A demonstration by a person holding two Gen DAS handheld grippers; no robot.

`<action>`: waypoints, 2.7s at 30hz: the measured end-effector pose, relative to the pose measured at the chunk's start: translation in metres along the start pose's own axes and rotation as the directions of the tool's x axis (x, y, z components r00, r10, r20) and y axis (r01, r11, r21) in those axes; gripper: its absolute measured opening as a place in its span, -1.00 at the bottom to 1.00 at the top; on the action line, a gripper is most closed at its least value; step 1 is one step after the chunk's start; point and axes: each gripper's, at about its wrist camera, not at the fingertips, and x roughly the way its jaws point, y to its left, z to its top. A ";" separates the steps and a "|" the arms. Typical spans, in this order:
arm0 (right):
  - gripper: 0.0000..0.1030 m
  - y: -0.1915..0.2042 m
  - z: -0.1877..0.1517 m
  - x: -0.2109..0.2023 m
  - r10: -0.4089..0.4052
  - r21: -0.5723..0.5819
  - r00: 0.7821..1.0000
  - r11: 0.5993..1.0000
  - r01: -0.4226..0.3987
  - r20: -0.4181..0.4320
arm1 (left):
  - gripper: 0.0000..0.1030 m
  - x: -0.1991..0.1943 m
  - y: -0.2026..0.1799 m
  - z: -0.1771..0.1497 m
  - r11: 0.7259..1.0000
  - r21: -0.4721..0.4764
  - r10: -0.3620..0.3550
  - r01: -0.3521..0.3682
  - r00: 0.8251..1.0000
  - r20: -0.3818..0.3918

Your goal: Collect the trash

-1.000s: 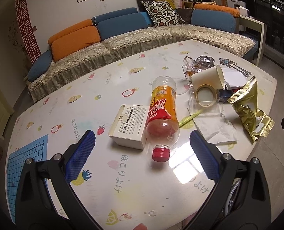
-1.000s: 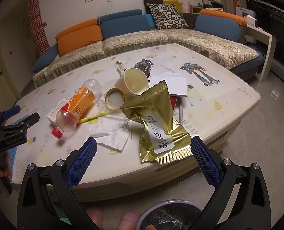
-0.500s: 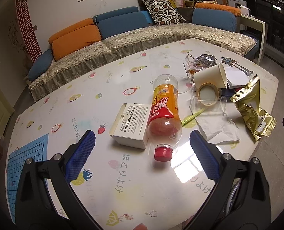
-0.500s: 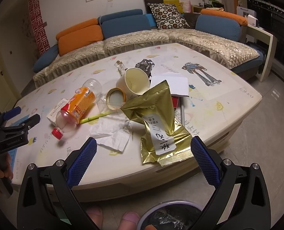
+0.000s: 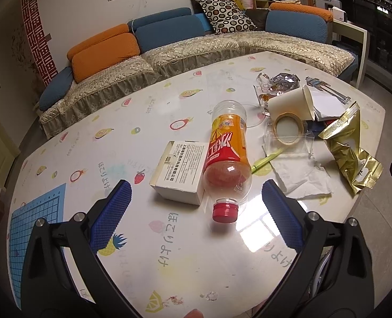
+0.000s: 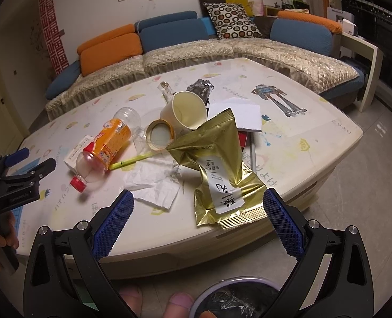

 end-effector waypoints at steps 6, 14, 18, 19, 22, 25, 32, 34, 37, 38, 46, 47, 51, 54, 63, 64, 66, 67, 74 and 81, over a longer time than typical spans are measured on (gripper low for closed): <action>0.88 0.002 0.000 0.003 0.001 0.000 1.000 1.000 -0.001 -0.004 | 0.87 0.002 -0.001 0.000 1.000 -0.001 0.003 -0.003 1.000 -0.003; 0.88 0.002 0.001 0.012 -0.001 -0.004 1.000 1.000 0.001 -0.017 | 0.87 0.009 -0.002 -0.001 1.000 0.004 0.002 -0.002 1.000 -0.015; 0.88 0.002 0.003 0.026 -0.013 -0.009 0.999 1.000 0.013 -0.042 | 0.87 0.023 -0.008 -0.001 1.000 0.012 -0.004 0.004 0.999 -0.043; 0.88 0.001 0.003 0.028 -0.013 -0.010 0.999 1.000 0.013 -0.046 | 0.87 0.027 -0.009 -0.001 1.000 0.014 -0.006 0.006 0.999 -0.053; 0.88 0.003 0.004 0.038 -0.026 -0.027 0.998 0.999 0.024 -0.054 | 0.87 0.037 -0.013 -0.001 1.000 0.019 -0.010 0.011 0.998 -0.069; 0.88 0.004 0.006 0.050 -0.044 -0.038 0.997 0.998 0.042 -0.065 | 0.87 0.050 -0.016 0.001 1.000 0.021 -0.008 0.010 0.996 -0.093; 0.80 0.002 0.009 0.085 -0.104 -0.065 0.989 0.993 0.097 -0.110 | 0.87 0.079 -0.020 0.008 1.000 0.020 -0.011 0.014 0.991 -0.133; 0.31 0.001 0.008 0.094 -0.114 -0.077 0.986 0.991 0.105 -0.119 | 0.87 0.084 -0.021 0.010 1.000 0.026 -0.008 0.012 0.991 -0.134; 0.24 -0.003 0.006 0.110 -0.135 -0.075 0.977 0.989 0.125 -0.162 | 0.87 0.094 -0.024 0.012 0.999 0.034 -0.013 0.018 0.989 -0.145; 0.23 -0.005 0.006 0.112 -0.138 -0.071 0.977 0.989 0.128 -0.164 | 0.87 0.098 -0.025 0.012 0.999 0.035 -0.013 0.019 0.988 -0.153; -0.16 -0.009 0.010 0.114 -0.131 -0.058 0.980 0.991 0.124 -0.148 | 0.47 0.106 -0.029 0.014 0.996 0.047 -0.066 0.073 0.986 -0.152; -0.17 -0.010 0.011 0.113 -0.125 -0.050 0.981 0.992 0.119 -0.148 | 0.40 0.105 -0.032 0.015 0.995 0.059 -0.073 0.082 0.986 -0.150; -0.23 -0.011 0.016 0.101 -0.113 -0.039 0.987 0.993 0.110 -0.117 | 0.24 0.102 -0.036 0.018 0.992 0.062 -0.101 0.111 0.984 -0.149; -0.26 -0.012 0.021 0.085 -0.099 -0.030 0.991 0.995 0.097 -0.087 | 0.23 0.100 -0.031 0.018 0.991 0.038 -0.122 0.128 0.983 -0.140; -0.28 -0.044 0.023 0.005 -0.011 0.083 1.000 0.996 0.010 0.019 | 0.23 0.045 -0.037 0.024 0.982 0.066 -0.174 0.178 0.983 -0.057; -0.28 -0.049 0.021 -0.004 -0.009 0.099 1.000 0.995 0.007 0.026 | 0.23 0.036 -0.040 0.025 0.979 0.075 -0.189 0.192 0.981 -0.045; -0.28 -0.062 0.011 -0.021 -0.004 0.128 1.000 0.992 0.000 0.031 | 0.23 0.019 -0.048 0.025 0.974 0.103 -0.202 0.203 0.979 -0.023; -0.28 -0.069 0.004 -0.029 -0.006 0.145 1.000 0.989 0.002 0.029 | 0.23 0.010 -0.053 0.025 0.971 0.117 -0.210 0.210 0.978 -0.011; -0.28 -0.111 -0.059 -0.061 -0.049 0.228 0.998 0.972 0.055 -0.029 | 0.23 -0.038 -0.088 0.016 0.946 0.185 -0.277 0.266 0.960 0.039; -0.28 -0.133 -0.128 -0.050 -0.038 0.304 0.988 0.949 0.082 -0.150 | 0.23 -0.064 -0.136 -0.007 0.882 0.267 -0.399 0.389 0.917 -0.018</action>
